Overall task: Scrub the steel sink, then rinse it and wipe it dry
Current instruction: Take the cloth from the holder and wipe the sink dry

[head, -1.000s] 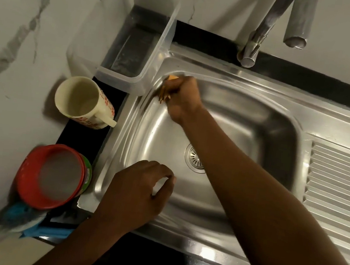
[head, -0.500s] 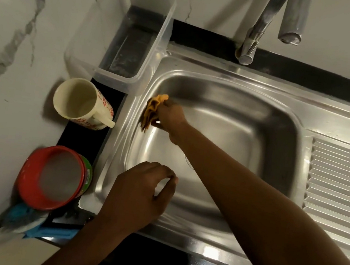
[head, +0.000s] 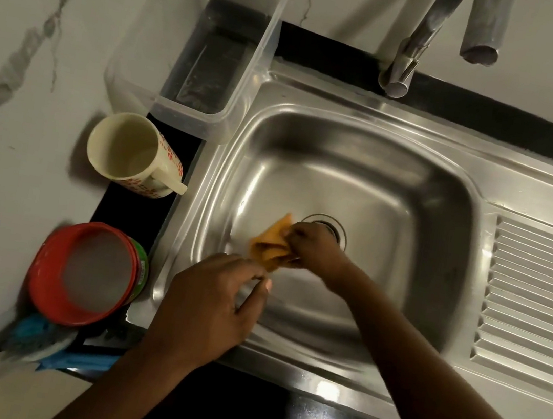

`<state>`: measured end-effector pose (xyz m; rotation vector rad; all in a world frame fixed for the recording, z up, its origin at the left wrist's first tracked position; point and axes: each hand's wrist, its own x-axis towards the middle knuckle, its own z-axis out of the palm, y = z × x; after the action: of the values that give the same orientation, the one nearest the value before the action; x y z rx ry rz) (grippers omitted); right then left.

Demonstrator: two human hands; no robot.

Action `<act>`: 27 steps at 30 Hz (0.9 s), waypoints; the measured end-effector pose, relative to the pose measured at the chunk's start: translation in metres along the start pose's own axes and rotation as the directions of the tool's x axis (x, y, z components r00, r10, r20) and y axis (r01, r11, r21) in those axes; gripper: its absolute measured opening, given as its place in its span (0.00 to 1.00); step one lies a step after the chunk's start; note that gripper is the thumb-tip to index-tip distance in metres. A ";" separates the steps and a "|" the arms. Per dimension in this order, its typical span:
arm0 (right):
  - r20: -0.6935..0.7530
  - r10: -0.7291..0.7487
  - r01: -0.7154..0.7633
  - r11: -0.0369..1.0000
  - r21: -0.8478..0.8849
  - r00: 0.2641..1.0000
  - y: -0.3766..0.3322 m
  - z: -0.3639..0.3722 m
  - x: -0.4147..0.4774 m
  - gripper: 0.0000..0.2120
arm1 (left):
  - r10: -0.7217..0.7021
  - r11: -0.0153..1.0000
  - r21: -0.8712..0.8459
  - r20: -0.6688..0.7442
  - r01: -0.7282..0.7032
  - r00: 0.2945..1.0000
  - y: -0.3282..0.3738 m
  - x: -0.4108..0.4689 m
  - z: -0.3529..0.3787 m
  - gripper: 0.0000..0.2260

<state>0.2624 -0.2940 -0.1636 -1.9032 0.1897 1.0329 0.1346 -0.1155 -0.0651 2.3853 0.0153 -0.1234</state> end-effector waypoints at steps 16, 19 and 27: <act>-0.517 -0.124 -0.222 0.801 -0.556 0.847 0.061 -0.049 0.088 0.35 | -0.020 0.999 0.026 -0.013 0.020 1.000 -0.013 -0.003 -0.005 0.01; -0.375 -0.262 -0.058 0.749 -0.660 0.889 0.036 -0.020 0.106 0.35 | -0.015 1.000 0.024 -0.025 0.016 1.000 -0.012 -0.004 -0.003 0.01; 0.118 -0.424 0.370 0.581 -0.725 0.898 0.014 0.053 0.105 0.33 | -0.022 1.000 0.008 -0.016 0.022 1.000 -0.008 -0.003 0.004 0.04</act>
<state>0.2910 -0.2317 -0.2600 -2.5392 -0.7194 0.7683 0.1306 -0.1120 -0.0728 2.3951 0.0483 -0.1153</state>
